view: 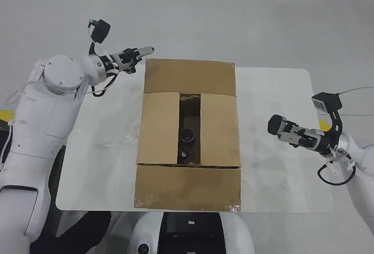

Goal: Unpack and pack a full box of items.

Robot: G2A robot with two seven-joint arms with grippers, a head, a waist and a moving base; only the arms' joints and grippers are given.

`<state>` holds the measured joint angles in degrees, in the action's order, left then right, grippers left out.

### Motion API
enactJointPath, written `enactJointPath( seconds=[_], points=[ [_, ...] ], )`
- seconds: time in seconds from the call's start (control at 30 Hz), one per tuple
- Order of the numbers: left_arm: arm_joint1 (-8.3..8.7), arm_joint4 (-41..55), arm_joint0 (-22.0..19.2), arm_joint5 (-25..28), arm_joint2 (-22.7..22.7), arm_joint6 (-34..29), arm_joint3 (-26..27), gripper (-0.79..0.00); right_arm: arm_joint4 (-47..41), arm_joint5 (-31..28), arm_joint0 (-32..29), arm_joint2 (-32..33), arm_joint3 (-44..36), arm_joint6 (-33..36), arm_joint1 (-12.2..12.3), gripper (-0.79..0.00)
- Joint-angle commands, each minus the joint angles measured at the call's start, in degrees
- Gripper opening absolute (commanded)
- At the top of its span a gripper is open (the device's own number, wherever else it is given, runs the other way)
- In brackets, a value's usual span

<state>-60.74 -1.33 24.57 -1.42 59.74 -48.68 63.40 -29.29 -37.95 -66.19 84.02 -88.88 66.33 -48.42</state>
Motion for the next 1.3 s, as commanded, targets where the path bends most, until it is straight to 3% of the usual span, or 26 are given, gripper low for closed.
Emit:
enactJointPath(
  seconds=[0.0, 0.27, 0.83, 1.27],
  points=[
    [-0.52, -0.5, -1.7, 0.5, -1.5, -0.9, -1.7, 0.000, 0.0, 0.0, 0.0, 0.0, 0.0, 0.0, 0.0, 0.000],
    [-2.43, 2.5, -6.0, 2.8, -4.3, -2.4, -6.4, 0.000, 0.0, 0.0, 0.0, 0.0, 0.0, 0.0, 0.0, 0.000],
    [-2.47, 2.9, -6.0, 2.9, -4.2, -2.4, -6.5, 0.000, 0.0, 0.0, 0.0, 0.0, 0.0, 0.0, 0.0, 0.000],
    [-3.53, 8.1, -1.6, 4.0, -3.2, 6.3, -10.4, 0.000, 0.0, 0.0, 0.0, 0.0, 0.0, 0.0, 0.0, 0.000]
  ],
)
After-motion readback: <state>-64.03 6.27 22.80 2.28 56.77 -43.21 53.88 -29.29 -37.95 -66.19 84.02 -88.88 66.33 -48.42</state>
